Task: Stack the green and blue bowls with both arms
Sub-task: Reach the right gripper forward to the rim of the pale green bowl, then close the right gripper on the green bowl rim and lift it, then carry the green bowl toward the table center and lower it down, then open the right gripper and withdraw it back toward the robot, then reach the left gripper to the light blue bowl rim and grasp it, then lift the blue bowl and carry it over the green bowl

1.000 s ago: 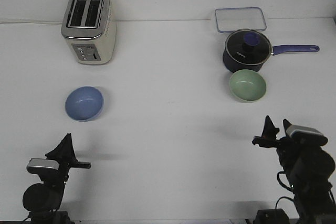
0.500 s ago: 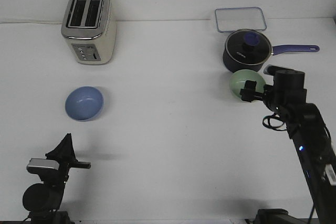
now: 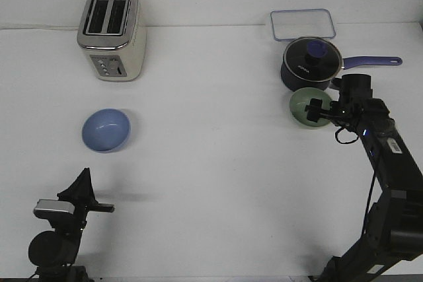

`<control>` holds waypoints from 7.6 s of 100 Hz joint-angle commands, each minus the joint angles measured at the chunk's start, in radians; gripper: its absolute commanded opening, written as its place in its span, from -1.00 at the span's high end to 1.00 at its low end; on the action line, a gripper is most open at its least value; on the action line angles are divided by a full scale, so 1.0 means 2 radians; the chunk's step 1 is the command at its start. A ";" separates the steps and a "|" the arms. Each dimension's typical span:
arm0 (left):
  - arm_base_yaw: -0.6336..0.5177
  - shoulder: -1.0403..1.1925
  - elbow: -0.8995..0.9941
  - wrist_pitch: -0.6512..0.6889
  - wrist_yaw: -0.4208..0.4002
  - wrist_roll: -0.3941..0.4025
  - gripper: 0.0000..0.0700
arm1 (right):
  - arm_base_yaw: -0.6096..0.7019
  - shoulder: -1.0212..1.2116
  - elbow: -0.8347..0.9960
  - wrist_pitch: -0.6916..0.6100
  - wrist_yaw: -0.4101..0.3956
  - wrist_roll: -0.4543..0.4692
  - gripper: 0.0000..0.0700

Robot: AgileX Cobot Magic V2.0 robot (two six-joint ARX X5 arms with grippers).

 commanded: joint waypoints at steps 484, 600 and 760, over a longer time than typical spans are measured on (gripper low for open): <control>0.003 0.488 0.475 -0.329 -0.050 -0.151 -0.62 | 0.249 -0.647 -0.447 0.224 -0.038 -0.039 0.12; 0.080 0.809 0.546 -0.309 0.043 -0.115 0.96 | 0.249 -0.647 -0.447 0.224 -0.049 -0.036 0.12; -0.373 0.812 0.635 -0.387 0.134 -0.104 0.96 | 0.249 -0.647 -0.447 0.223 -0.050 -0.036 0.12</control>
